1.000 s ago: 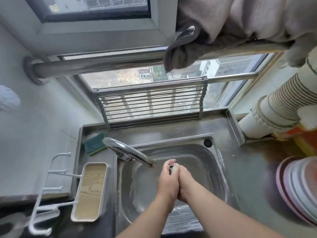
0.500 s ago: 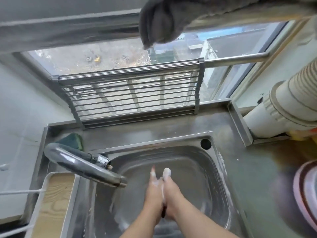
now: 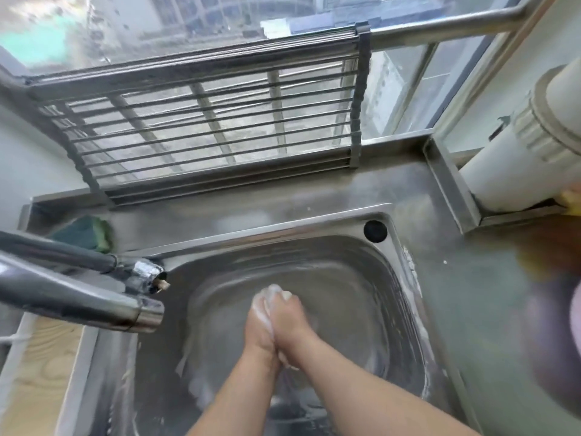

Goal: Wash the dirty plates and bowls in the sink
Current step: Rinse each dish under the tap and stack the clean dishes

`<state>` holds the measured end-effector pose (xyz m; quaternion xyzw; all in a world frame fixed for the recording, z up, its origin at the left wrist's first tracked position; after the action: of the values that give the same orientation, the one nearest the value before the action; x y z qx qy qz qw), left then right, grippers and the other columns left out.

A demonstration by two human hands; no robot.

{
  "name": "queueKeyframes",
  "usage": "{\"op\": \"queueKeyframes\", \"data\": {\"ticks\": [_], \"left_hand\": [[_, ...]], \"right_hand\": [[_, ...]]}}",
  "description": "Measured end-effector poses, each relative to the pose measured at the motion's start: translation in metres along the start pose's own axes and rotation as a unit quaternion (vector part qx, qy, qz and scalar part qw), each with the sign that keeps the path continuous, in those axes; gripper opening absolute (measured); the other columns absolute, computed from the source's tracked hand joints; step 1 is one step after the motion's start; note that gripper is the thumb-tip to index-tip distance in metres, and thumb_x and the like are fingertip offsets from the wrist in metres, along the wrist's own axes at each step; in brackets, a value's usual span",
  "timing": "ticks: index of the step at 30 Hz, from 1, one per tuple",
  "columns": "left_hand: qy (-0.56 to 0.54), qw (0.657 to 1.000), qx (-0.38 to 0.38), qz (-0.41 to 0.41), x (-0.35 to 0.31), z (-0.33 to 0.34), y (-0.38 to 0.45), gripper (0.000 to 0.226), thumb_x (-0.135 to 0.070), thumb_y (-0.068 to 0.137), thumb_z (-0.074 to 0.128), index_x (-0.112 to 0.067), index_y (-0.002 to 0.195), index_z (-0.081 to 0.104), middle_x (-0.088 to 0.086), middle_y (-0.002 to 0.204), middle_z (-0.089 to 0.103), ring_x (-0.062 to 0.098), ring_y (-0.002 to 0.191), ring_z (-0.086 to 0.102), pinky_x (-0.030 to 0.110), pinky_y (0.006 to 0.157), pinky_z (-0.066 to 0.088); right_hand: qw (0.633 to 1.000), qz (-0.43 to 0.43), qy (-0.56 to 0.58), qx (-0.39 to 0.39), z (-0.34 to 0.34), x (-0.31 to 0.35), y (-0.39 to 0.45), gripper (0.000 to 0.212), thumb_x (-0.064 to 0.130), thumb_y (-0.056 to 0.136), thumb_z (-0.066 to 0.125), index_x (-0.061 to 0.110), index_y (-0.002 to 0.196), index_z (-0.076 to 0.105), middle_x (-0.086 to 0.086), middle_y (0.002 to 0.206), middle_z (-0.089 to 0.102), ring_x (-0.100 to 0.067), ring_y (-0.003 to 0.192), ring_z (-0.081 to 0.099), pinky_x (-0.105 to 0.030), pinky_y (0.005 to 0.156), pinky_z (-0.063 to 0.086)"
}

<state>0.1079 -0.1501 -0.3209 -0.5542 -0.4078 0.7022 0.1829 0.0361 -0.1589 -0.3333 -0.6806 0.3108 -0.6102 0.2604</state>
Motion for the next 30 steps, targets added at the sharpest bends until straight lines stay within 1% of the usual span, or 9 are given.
{"op": "queueKeyframes", "data": {"ticks": [4,10,13,17,20,23,25,28,30], "left_hand": [[-0.05,0.999,0.003,-0.018,0.004,0.004,0.008,0.049,-0.024,0.111,0.04,-0.023,0.062,0.047,-0.004,0.051,0.044,0.009,0.043,0.044,0.029,0.052,0.037],[0.033,0.997,0.003,0.071,0.002,-0.004,0.028,0.057,-0.007,0.106,0.035,-0.014,0.054,0.058,-0.008,0.049,0.05,0.008,0.052,0.049,0.025,0.068,0.043],[0.084,0.992,0.034,0.09,-0.007,0.004,0.016,0.075,-0.015,0.112,0.025,-0.02,0.043,0.054,-0.008,0.047,0.043,0.005,0.043,0.044,0.019,0.05,0.041],[0.216,0.974,0.06,0.034,0.002,-0.002,0.004,0.036,-0.042,0.104,0.052,-0.021,0.077,0.062,0.002,0.071,0.063,0.019,0.068,0.06,0.038,0.073,0.054],[0.399,0.911,0.083,0.055,0.005,-0.013,0.006,0.028,-0.042,0.102,0.051,-0.026,0.106,0.073,0.007,0.099,0.079,0.032,0.094,0.074,0.047,0.087,0.06],[0.641,0.758,0.11,0.049,0.021,-0.021,-0.01,0.034,-0.039,0.087,0.052,-0.04,0.116,0.071,-0.003,0.113,0.076,0.027,0.107,0.071,0.032,0.087,0.056],[0.623,0.775,0.082,0.066,0.02,-0.024,-0.016,0.046,-0.033,0.079,0.053,-0.041,0.121,0.07,-0.008,0.118,0.074,0.022,0.11,0.07,0.031,0.091,0.056],[0.444,0.886,0.109,0.073,0.017,-0.009,-0.023,0.063,-0.029,0.08,0.061,-0.042,0.141,0.058,-0.011,0.123,0.073,0.011,0.108,0.07,0.034,0.098,0.056],[0.384,0.909,0.146,0.064,0.013,0.007,-0.041,0.061,-0.027,0.074,0.068,-0.044,0.133,0.061,-0.018,0.114,0.076,0.002,0.103,0.071,0.027,0.095,0.057]], "right_hand": [[1.0,-0.018,0.024,-0.008,-0.009,0.004,0.002,0.033,0.049,0.078,0.043,0.041,0.065,0.072,0.005,0.066,0.063,-0.019,0.078,0.059,-0.047,0.082,0.054],[0.997,-0.003,-0.066,0.042,-0.007,0.003,-0.004,0.051,0.046,0.079,0.032,0.011,0.104,0.059,-0.02,0.116,0.067,-0.03,0.11,0.066,-0.042,0.1,0.054],[0.994,-0.036,-0.095,0.028,-0.007,0.011,-0.006,0.044,0.051,0.075,0.033,0.018,0.078,0.061,-0.018,0.098,0.071,-0.025,0.09,0.062,-0.038,0.084,0.052],[0.988,-0.022,-0.152,0.036,-0.024,0.014,-0.01,0.062,0.057,0.083,0.031,0.009,0.089,0.07,-0.014,0.1,0.075,-0.03,0.099,0.067,-0.036,0.079,0.044],[0.987,-0.024,-0.153,0.034,-0.055,0.022,-0.014,0.049,0.062,0.094,0.049,0.016,0.077,0.057,0.001,0.078,0.068,-0.025,0.08,0.065,-0.032,0.069,0.05],[0.988,-0.01,-0.152,0.011,-0.079,0.016,-0.019,0.032,0.045,0.083,0.07,0.018,0.093,0.057,0.006,0.072,0.063,-0.016,0.059,0.059,-0.026,0.052,0.049],[0.992,0.021,-0.12,0.018,-0.085,0.007,-0.024,0.019,0.018,0.087,0.064,0.018,0.104,0.055,0.0,0.072,0.06,-0.013,0.05,0.055,-0.026,0.047,0.045],[0.993,0.079,-0.056,0.074,-0.08,-0.007,-0.035,0.041,-0.002,0.085,0.053,0.018,0.121,0.051,-0.014,0.083,0.064,-0.025,0.052,0.057,-0.034,0.051,0.043],[0.985,0.108,0.0,0.132,-0.071,-0.016,-0.045,0.056,-0.01,0.074,0.053,0.013,0.125,0.055,-0.024,0.089,0.066,-0.03,0.056,0.062,-0.035,0.048,0.048]]}}
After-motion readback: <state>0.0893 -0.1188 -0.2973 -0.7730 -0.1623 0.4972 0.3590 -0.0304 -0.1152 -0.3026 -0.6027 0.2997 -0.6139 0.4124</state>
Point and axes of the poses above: each hand's wrist, its own y-axis towards the middle knuckle, its own z-axis out of the palm, x = y × z, the point moved 10 cm from there along y, towards the middle knuckle
